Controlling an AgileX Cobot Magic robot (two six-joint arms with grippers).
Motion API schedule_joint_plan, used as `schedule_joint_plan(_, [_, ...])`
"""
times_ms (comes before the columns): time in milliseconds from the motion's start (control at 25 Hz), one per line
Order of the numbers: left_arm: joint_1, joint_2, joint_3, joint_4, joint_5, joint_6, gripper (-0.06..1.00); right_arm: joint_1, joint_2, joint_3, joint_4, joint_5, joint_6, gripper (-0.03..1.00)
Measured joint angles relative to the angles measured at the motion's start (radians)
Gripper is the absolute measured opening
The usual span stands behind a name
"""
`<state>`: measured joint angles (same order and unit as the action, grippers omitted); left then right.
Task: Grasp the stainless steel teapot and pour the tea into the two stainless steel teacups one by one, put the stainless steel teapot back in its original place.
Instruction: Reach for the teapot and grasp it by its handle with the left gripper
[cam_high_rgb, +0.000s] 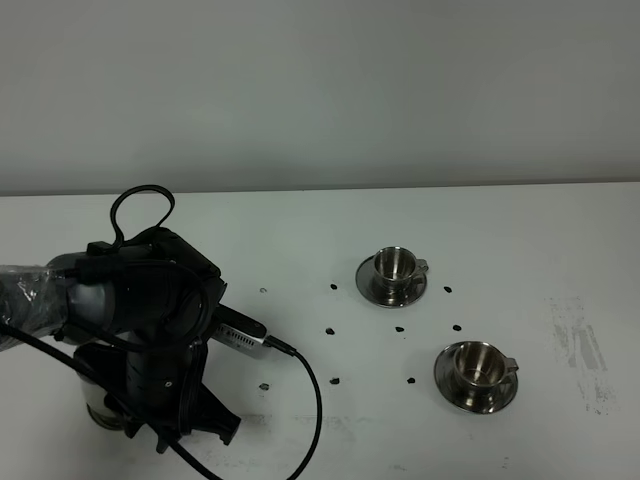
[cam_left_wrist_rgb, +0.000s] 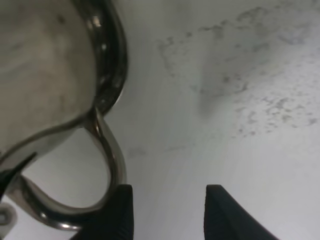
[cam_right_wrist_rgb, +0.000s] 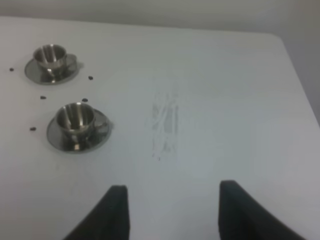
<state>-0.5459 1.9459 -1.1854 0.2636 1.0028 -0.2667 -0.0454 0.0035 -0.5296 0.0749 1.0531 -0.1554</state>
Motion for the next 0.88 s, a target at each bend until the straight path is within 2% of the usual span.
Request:
schedule_joint_plan(280, [0.0, 0.0, 0.0, 0.002, 0.023, -0.006, 0.4, 0.0, -0.001, 0.041, -0.002, 0.02, 0.045, 0.43])
schedule_joint_plan(880, [0.0, -0.018, 0.0, 0.012, 0.032, -0.021, 0.4, 0.0, -0.001, 0.041, -0.005, 0.021, 0.049, 0.43])
